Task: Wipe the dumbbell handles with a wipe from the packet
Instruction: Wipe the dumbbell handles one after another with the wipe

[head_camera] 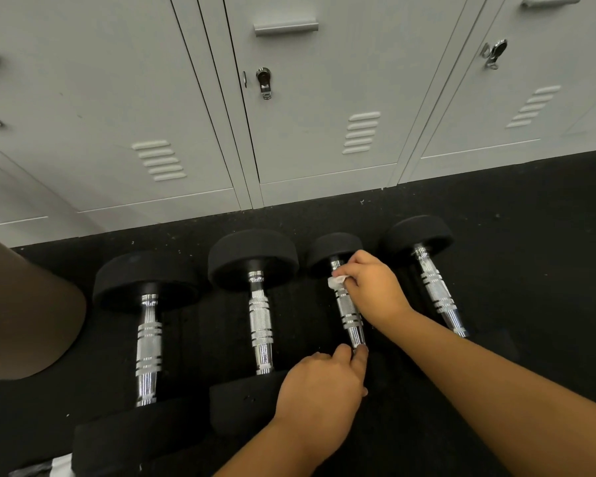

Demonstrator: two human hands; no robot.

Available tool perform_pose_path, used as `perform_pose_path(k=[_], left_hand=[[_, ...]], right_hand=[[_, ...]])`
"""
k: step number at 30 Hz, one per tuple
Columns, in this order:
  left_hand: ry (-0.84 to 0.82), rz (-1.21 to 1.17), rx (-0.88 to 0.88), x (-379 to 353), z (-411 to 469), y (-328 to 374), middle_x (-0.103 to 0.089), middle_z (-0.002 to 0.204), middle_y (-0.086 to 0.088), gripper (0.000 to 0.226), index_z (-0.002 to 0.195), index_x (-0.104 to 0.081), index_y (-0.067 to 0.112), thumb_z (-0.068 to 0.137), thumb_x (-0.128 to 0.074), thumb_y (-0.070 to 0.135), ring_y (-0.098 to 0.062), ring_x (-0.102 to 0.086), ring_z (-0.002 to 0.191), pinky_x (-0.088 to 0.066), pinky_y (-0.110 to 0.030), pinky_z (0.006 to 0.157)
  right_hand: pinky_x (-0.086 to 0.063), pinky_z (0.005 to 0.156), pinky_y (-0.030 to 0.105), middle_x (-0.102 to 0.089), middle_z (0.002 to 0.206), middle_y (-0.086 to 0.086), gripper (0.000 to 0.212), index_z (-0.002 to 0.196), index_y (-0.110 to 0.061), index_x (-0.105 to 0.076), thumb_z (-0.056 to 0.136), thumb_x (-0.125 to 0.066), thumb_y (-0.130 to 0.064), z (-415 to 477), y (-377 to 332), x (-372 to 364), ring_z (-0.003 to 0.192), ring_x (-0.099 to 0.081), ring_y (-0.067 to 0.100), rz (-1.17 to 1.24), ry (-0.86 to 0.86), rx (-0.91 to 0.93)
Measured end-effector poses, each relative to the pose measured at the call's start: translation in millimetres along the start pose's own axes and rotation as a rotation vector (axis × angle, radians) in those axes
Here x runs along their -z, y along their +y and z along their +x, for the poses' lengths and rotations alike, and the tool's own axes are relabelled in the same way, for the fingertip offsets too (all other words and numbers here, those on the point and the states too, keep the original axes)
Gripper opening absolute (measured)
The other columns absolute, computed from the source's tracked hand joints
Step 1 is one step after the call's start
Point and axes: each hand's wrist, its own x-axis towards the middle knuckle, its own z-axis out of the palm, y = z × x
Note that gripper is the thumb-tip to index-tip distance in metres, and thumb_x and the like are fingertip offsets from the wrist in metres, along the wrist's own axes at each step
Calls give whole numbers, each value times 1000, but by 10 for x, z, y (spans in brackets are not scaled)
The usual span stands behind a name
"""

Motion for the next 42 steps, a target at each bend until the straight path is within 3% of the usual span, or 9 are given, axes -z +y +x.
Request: perform_pose_path(k=[3,6,11,16,24,29,34,37,42], left_hand=[[10,8,-9,-15,-3,-7,-48,133,-12,58,153,-17,15,104,-42,35,-28,-58,105,-48,-39,86],[26,25,-8,-36,-15,-3,-50,131,-12,58,152,-19,14,103,-41,37,-30,-59,103,-46,-41,88],[39,29,-13,-59,4,5,-51,132,-13,58,152,-19,15,103,-41,39,-30,-61,101,-47,-42,89],[32,20,-11,-65,13,2,-51,130,-13,59,153,-18,15,104,-42,37,-28,-60,101,-47,-40,88],[4,30,1,-27,5,0,-49,132,-13,57,153,-17,15,105,-40,36,-28,-59,102,-47,-40,87],[28,30,1,-26,-2,15,-51,130,-12,57,153,-19,17,104,-41,38,-27,-61,95,-48,-39,79],[105,37,1,-23,-40,-13,-56,127,-9,56,149,-30,17,101,-47,39,-27,-63,96,-50,-40,76],[105,48,34,0,-62,-11,-57,122,-7,56,148,-30,16,100,-47,41,-25,-61,98,-49,-38,77],[71,25,56,23,-73,15,-59,118,-4,42,133,-45,16,100,-48,41,-23,-62,98,-49,-36,78]], right_hand=[[-47,87,29,-51,101,-2,21,106,-20,-72,90,-58,-15,-141,71,12,99,-49,17,-59,-66,53],[-36,82,12,-39,92,-8,22,95,-32,-75,88,-62,-14,-379,135,58,97,-40,14,-12,-236,7],[-46,80,24,-38,91,-10,28,91,-31,-77,87,-58,-10,-496,138,194,91,-50,13,-44,-498,28],[-38,72,28,-50,104,5,23,106,-16,-73,88,-59,-12,-128,-14,95,99,-50,23,-324,-312,365],[-40,81,32,-46,127,3,21,105,-17,-68,87,-59,-25,-16,-112,-11,113,-41,25,-627,-210,458],[-40,83,30,-41,116,-6,28,111,-27,-69,93,-49,-34,-200,3,133,103,-35,17,-490,-415,436],[-38,95,28,-41,93,-18,19,83,-31,-73,91,-57,-27,-355,34,281,99,-39,10,-159,-630,167],[-39,88,23,-45,91,-17,14,93,-20,-76,89,-63,-23,-439,90,296,93,-49,6,-43,-570,93],[-47,91,32,-53,99,-2,20,104,-18,-74,86,-66,-18,-416,100,69,98,-56,16,-64,-277,131]])
